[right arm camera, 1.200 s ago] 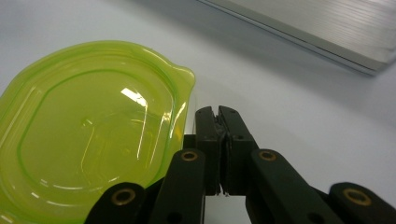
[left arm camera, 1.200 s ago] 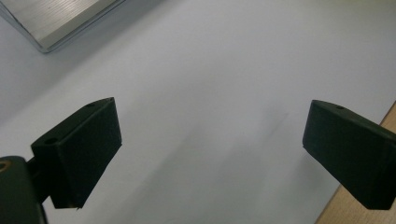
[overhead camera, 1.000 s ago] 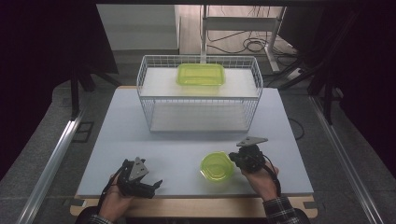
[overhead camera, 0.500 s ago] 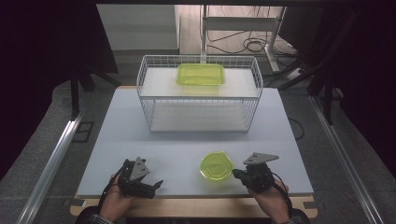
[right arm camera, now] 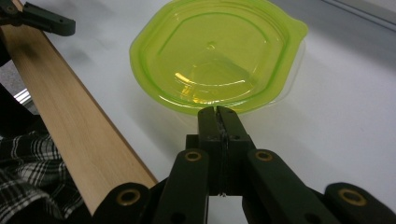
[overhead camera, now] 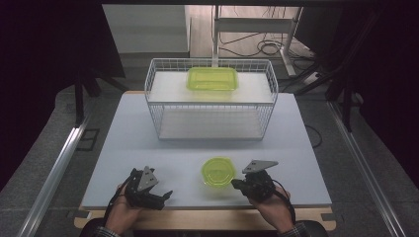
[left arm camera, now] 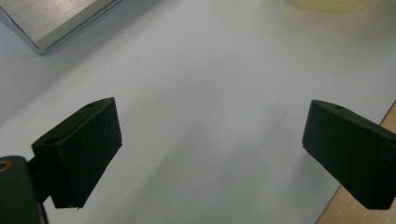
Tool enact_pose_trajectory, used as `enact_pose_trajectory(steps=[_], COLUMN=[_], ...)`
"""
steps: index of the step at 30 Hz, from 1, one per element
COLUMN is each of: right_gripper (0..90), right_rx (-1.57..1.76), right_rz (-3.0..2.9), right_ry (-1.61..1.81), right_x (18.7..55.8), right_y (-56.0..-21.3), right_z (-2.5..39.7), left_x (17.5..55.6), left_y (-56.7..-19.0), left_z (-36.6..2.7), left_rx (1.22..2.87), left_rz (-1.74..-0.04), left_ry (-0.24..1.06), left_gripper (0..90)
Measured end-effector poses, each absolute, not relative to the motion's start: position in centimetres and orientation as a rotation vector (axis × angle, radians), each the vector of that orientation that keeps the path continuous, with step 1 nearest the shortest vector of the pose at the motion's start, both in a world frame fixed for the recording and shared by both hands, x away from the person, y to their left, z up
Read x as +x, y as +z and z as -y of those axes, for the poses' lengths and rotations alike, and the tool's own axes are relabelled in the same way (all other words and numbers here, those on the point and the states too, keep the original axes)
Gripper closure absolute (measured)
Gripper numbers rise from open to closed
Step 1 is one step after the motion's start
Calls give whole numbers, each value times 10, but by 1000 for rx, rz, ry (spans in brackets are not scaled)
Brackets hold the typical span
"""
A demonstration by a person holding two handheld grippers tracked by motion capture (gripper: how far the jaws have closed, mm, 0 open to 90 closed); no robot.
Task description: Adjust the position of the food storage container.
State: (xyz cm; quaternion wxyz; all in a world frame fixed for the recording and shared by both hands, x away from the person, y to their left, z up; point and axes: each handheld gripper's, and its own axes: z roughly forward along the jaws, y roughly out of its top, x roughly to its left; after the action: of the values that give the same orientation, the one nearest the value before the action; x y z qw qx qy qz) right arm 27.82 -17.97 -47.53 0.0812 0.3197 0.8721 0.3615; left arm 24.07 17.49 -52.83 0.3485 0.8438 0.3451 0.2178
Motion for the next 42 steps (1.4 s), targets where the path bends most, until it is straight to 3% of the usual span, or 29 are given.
enact_pose_trajectory(steps=[14,18,24,25,26,28,30,31,32,34,42], right_gripper=[887,840,669,596,596,466,433,360,360,251,121], right_rx=[935,941,950,959,959,955,950,928,928,899,970], right_rz=[-2602,-2564,-2519,-2506,-2506,-2502,-2501,-2506,-2506,-2520,-2531], right_ry=[1099,1111,1097,1093,1093,1080,1081,1082,1082,1076,1077], right_x=[301,304,305,305,305,306,306,306,306,306,310], right_y=[-471,-469,-474,-476,-476,-481,-483,-486,-486,-492,-501], right_z=[164,174,191,195,195,199,200,200,200,200,206], left_x=[241,241,242,242,242,241,241,241,241,241,241], left_y=[-528,-528,-528,-528,-528,-529,-529,-529,-529,-529,-529], left_z=[-177,-176,-175,-175,-175,-174,-174,-174,-174,-174,-173], left_rx=[2187,2190,2199,2199,2200,2200,2201,2201,2203,2205,2208], left_rz=[-908,-912,-922,-921,-920,-917,-915,-913,-910,-907,-901], left_ry=[560,558,551,550,550,545,545,545,548,549,555], left_gripper=[44,44,44,45,45,44,45,45,45,45,45])
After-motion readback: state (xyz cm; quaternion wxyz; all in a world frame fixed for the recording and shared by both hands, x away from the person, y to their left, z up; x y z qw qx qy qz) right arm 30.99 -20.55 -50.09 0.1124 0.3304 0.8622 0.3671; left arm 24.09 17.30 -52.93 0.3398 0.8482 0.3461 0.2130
